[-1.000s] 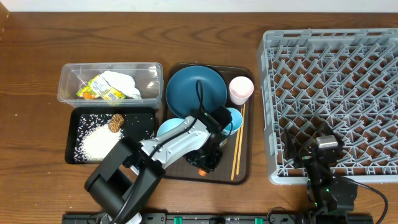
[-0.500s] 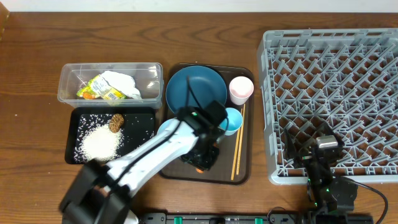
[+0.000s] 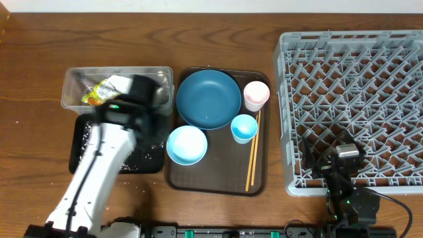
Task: Sort waste into correct bins and load items into the dishwasher rack
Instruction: 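Lift the carrot and carry it left over the black tray, then lower the carrot onto the black tray and release it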
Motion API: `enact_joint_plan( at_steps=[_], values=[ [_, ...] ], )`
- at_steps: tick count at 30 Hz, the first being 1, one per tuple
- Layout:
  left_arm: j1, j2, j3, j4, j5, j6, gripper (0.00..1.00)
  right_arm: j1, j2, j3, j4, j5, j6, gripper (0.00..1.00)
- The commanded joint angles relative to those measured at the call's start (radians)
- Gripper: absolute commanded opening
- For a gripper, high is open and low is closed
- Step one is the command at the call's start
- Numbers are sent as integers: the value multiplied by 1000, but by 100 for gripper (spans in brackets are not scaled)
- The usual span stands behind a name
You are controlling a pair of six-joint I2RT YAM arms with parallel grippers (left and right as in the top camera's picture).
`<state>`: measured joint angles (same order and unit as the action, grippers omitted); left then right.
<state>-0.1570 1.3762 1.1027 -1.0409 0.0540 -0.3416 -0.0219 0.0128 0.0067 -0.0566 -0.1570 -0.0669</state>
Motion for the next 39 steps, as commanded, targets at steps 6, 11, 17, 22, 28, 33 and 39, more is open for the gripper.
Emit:
enact_joint_plan(
  at_steps=[6,11,17,22,28,33,39],
  values=[
    [331,2,-8,163,-46,-182,6,5,0,-1,-4,-4,-13,99],
    [429,29,-28,213,-36,-239,6,5,0,-1,-4,-4,-13,99],
    [462,69,-77,213,-35,-337,6,5,0,-1,-4,-4,-13,99],
    [461,101,-123,229,-23,-345,6,5,0,-1,-4,-4,-13,99],
    [462,121,-150,273,48,-344,6,5,0,-1,-4,-4,-13,99],
    [462,122,-150,273,71,-344,6,5,0,-1,-4,-4,-13,99],
    [462,122,-150,272,122,-344,26,5,0,-1,-4,-4,-13,99]
  ],
)
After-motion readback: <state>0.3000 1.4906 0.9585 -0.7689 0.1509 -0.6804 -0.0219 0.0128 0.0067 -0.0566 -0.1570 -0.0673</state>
